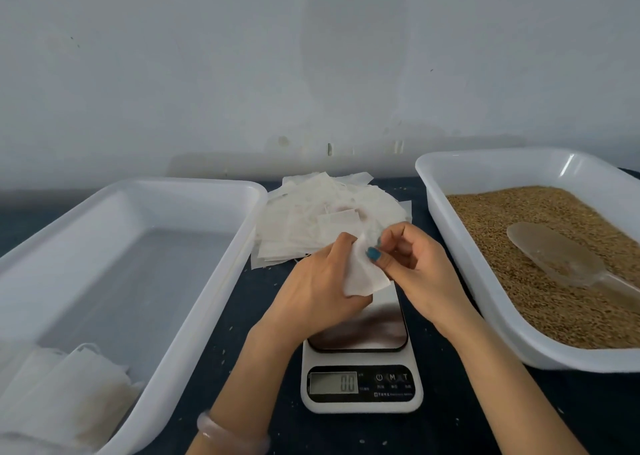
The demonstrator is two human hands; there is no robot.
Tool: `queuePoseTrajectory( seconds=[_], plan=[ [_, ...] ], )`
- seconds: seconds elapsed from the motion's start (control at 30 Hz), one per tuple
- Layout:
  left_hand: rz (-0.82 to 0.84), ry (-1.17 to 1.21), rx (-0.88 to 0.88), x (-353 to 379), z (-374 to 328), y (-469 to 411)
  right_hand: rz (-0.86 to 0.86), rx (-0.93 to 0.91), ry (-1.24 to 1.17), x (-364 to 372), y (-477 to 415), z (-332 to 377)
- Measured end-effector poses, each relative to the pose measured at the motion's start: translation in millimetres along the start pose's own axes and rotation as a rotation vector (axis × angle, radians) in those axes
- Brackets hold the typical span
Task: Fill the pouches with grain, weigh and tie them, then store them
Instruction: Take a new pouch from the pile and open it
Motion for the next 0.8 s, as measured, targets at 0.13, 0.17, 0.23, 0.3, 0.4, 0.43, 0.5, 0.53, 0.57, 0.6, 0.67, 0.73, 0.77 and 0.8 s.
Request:
queuePoseTrajectory(
  seconds=[0.13, 0.17, 0.23, 0.3, 0.4, 0.43, 0.5, 0.53, 0.57, 0.6, 0.67, 0.73, 0.77, 0.8],
  plan=[
    [-0.045, -0.115, 0.014, -10.5, 1.8, 0.8, 0.037, -0.077, 0.210, 0.5, 4.3, 8.1],
    [-0.069, -0.150, 0.018, -13.2, 1.5, 1.1, 0.026, -0.098, 0.273, 0.3, 5.7, 10.3],
    [-0.107, -0.196, 0.021, -17.6, 0.6, 2.0, 0.010, -0.121, 0.349, -0.8, 7.4, 12.6],
    [-0.104, -0.236, 0.022, -17.6, 0.7, 2.0, 0.025, -0.136, 0.389, 0.0, 7.9, 14.3],
    [-0.066, -0.319, 0.029, -13.4, -0.4, 1.8, 0.039, -0.192, 0.468, 6.3, 10.0, 22.2],
    [-0.057, -0.341, 0.031, -11.8, -1.4, 1.5, 0.038, -0.208, 0.480, 8.7, 10.8, 24.3],
    [-0.065, -0.355, 0.032, -10.3, -4.3, 1.1, 0.031, -0.210, 0.492, 12.4, 12.7, 23.4],
    [-0.082, -0.345, 0.031, -10.5, -5.6, 0.8, 0.023, -0.208, 0.507, 13.5, 13.7, 21.4],
    [-0.100, -0.329, 0.028, -10.8, -6.4, 0.2, 0.013, -0.206, 0.521, 13.9, 14.6, 19.6],
    [-0.114, -0.307, 0.023, -11.2, -6.7, -0.5, 0.011, -0.194, 0.527, 14.3, 15.0, 18.5],
    [-0.133, -0.253, 0.014, -12.2, -6.6, -1.0, 0.012, -0.196, 0.554, 15.2, 15.5, 20.4],
    [-0.143, -0.193, -0.006, -13.6, -5.6, -1.0, -0.013, -0.229, 0.605, 16.5, 17.7, 28.1],
    [-0.146, -0.158, -0.022, -14.6, -5.1, -1.2, -0.028, -0.240, 0.610, 17.2, 19.7, 34.0],
    [-0.149, -0.118, -0.035, -15.5, -4.8, -1.3, -0.042, -0.248, 0.612, 19.0, 22.3, 39.9]
  ],
)
Point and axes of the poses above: each hand's wrist, its own y-axis away from the middle knuckle, its own x-axis out of the palm, z = x × y, the point moved 6 cm from there along -y, towards the middle knuckle
